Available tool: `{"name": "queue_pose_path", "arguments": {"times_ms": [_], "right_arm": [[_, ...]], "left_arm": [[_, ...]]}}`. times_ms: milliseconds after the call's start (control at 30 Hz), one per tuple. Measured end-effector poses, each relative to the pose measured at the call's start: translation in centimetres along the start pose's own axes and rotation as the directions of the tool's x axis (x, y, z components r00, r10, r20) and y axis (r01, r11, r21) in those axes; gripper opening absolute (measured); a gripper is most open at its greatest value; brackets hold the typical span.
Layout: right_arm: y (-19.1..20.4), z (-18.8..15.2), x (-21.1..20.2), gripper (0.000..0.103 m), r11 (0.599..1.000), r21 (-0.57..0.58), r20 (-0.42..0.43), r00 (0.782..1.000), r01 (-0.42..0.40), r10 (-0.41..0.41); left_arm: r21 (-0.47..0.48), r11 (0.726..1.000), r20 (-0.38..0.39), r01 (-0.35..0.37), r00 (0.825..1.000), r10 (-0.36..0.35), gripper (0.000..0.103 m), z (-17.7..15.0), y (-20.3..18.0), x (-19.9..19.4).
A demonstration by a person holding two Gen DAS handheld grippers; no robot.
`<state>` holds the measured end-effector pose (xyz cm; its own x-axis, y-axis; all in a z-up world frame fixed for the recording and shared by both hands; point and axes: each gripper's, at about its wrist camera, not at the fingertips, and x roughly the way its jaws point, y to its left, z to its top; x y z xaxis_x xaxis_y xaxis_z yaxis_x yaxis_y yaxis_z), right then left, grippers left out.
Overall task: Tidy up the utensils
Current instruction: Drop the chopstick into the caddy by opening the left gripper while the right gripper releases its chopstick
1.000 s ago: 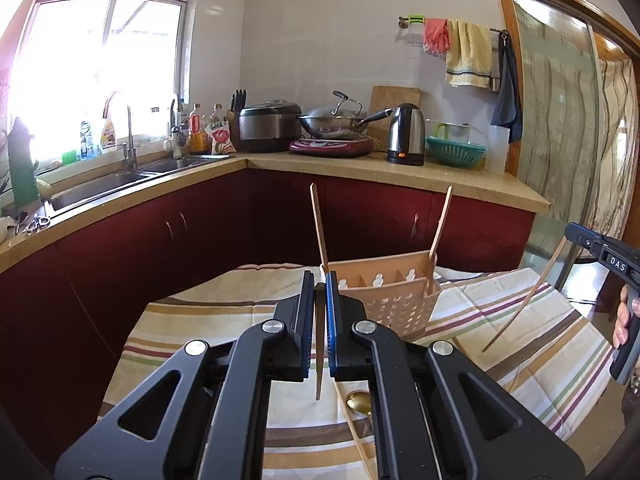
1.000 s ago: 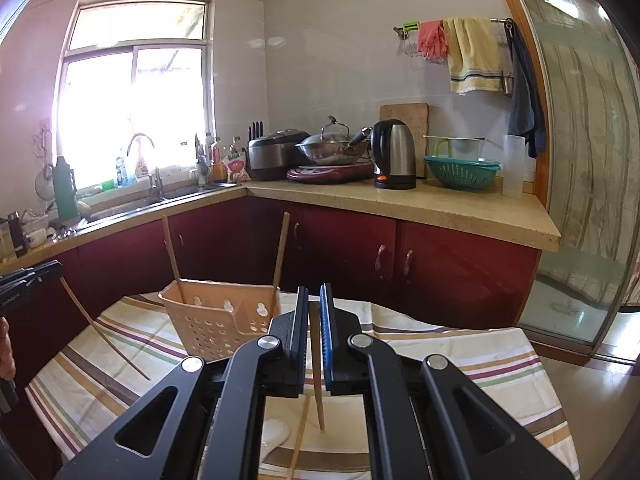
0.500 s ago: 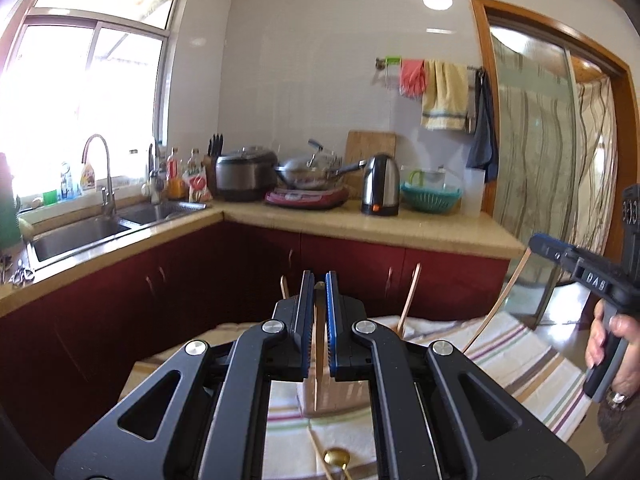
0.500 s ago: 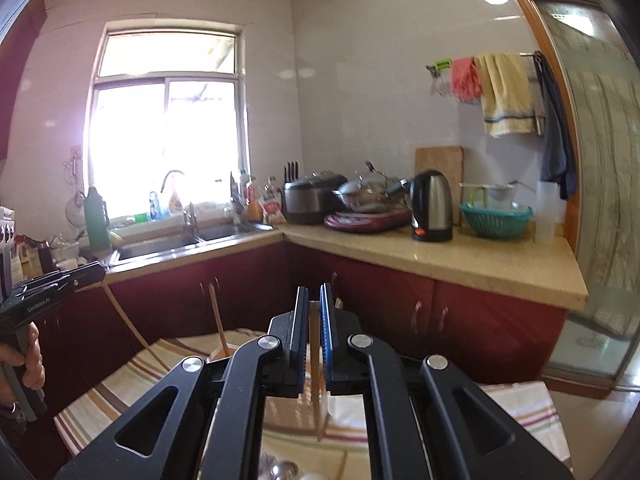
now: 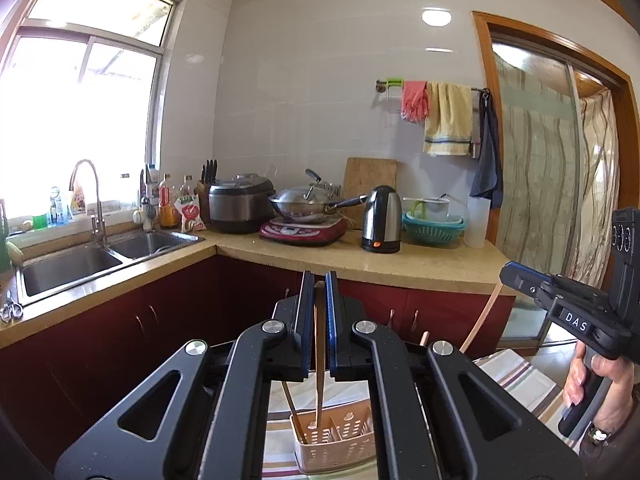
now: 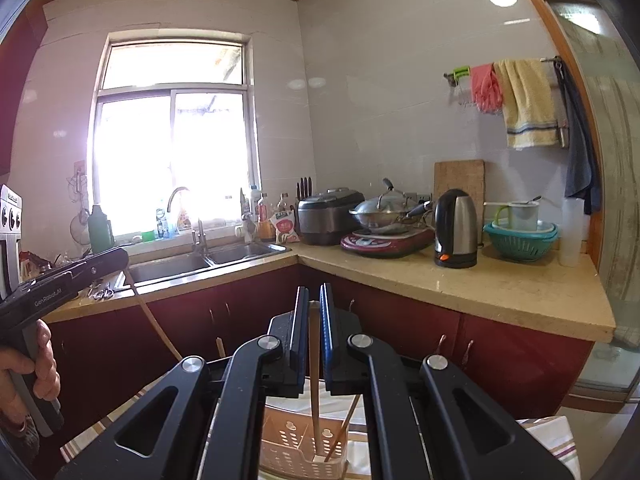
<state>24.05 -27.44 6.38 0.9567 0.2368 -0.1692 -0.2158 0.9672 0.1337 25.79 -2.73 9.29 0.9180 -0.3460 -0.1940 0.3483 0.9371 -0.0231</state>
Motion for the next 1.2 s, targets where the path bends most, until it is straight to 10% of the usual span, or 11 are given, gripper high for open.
{"name": "queue_pose_path", "arguments": {"times_ms": [767, 933, 1200], "right_arm": [[-2.2, -6.9, 9.9, 0.007, 0.997, 0.073, -0.198, 0.980, 0.026, -0.011], [-2.4, -7.0, 10.1, 0.023, 0.997, 0.081, -0.189, 0.982, 0.014, 0.001], [-1.9, -6.2, 8.1, 0.040, 0.997, 0.076, -0.138, 0.990, -0.001, 0.011]], "left_arm": [[-0.081, 0.995, -0.234, -0.066, 0.971, 0.046, 0.008, -10.1, 4.0, 12.5], [-0.098, 0.992, -0.224, -0.079, 0.973, 0.055, 0.048, -10.4, 4.2, 12.4], [-0.099, 0.991, -0.212, -0.087, 0.975, 0.064, 0.070, -10.3, 3.8, 11.2]]}}
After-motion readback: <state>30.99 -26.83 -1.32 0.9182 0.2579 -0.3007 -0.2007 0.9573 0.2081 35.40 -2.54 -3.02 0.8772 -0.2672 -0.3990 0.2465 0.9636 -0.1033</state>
